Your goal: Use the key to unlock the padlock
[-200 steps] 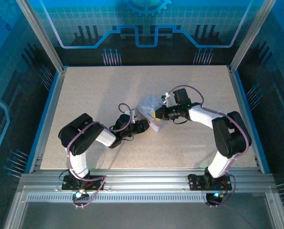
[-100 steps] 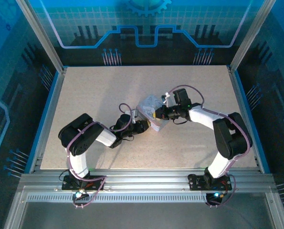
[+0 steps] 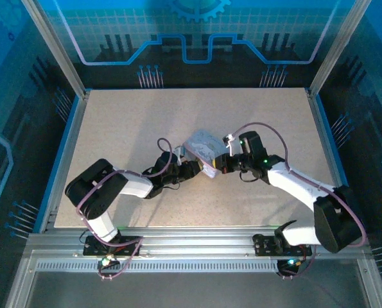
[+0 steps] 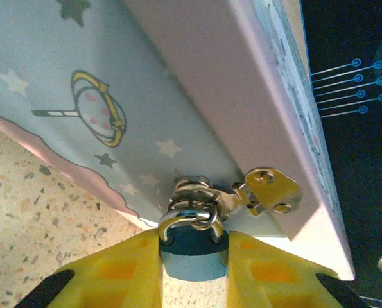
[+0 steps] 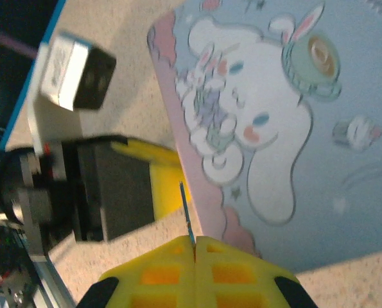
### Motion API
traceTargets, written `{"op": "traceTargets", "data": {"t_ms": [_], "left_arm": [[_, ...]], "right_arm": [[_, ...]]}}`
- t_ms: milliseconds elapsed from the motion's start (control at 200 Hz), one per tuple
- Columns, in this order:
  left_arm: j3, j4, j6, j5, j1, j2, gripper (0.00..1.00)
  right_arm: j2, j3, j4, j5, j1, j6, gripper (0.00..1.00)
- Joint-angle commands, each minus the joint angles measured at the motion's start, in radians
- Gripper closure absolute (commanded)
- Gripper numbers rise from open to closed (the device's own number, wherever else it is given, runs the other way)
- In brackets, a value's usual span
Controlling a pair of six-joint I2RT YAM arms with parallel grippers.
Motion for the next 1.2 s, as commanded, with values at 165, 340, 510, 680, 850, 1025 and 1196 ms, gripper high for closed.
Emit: {"op": "traceTargets", "data": {"t_ms": [165, 340, 510, 680, 850, 1025, 1196], "left_arm": [[0.028, -0.123, -0.088, 0.03, -0.013, -0.072, 0.76], [0.055, -0.209, -0.081, 0.021, -0.017, -0.108, 0.76], [0.059, -0.205, -0.097, 0.023, -0.022, -0.106, 0.77], [0.066, -0.217, -0.105, 0.012, -0.031, -0.113, 0.78], [0.067, -0.23, -0.108, 0.007, -0.036, -0.123, 0.78], [0.064, -0.241, -0.106, 0.0, -0.038, -0.13, 0.78], [0.065, -0.242, -0.106, -0.001, -0.039, -0.128, 0.78]], "right_arm": [[-0.106, -0.126, 0.048, 0.173, 0.128, -0.038, 1.0], [-0.112, -0.182, 0.079, 0.257, 0.207, -0.033, 1.0], [-0.095, -0.211, 0.115, 0.345, 0.287, -0.031, 1.0], [-0.037, -0.213, 0.168, 0.375, 0.329, -0.025, 1.0], [0.03, -0.178, 0.186, 0.384, 0.328, -0.047, 1.0], [0.05, -0.151, 0.171, 0.392, 0.283, -0.09, 1.0], [0.054, -0.149, 0.16, 0.378, 0.218, -0.12, 1.0]]}}
